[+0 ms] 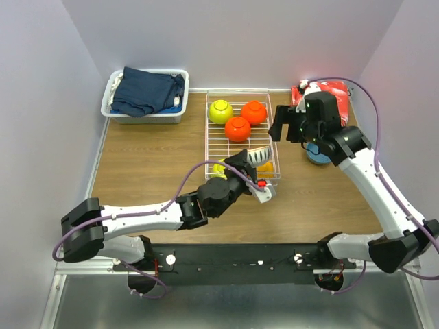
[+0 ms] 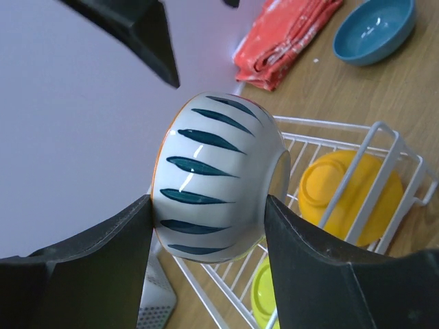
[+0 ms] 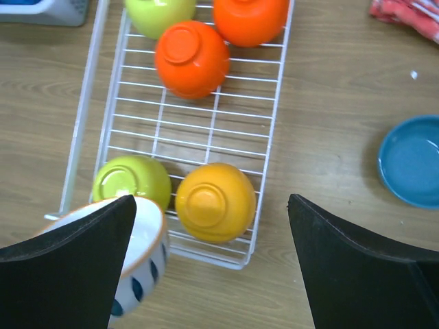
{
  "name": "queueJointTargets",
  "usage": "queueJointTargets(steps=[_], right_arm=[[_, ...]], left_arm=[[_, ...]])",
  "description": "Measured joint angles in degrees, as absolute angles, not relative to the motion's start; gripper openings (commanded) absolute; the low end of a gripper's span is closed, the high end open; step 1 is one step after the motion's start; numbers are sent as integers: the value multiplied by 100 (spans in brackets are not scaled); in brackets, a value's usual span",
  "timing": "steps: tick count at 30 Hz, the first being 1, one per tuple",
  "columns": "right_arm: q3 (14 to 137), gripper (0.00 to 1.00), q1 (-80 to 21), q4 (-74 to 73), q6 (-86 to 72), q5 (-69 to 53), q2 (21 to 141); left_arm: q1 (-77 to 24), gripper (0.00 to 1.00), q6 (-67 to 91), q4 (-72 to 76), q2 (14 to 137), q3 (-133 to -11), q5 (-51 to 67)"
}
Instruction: Unload the bowls from the dish rack
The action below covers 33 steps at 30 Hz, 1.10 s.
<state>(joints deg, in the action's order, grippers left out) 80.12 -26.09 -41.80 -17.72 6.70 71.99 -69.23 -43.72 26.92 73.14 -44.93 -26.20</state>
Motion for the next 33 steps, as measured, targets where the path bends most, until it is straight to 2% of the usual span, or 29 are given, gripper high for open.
queueJointTargets(steps=[6, 17, 26, 32, 33], right_arm=[[8984, 99, -2602, -4626, -1610, 27, 7784], [9306, 88, -2602, -5857, -1186, -298, 8543], [9533, 68, -2587, -6311, -897, -436, 9083], [9712, 50, -2587, -6499, -786, -589, 9483], [9738, 44, -2587, -6528, -773, -624, 9531]], left_arm=[[-7314, 0, -5402, 3693, 7666, -4390, -3096], [-7483, 0, -6783, 4904, 8569, -4294, -3629], [-7605, 0, -7730, 5817, 9233, -4294, -3894], [-7616, 0, -8086, 6069, 9439, -4294, -4010], [-7616, 0, -8114, 6080, 9461, -4294, -4016]])
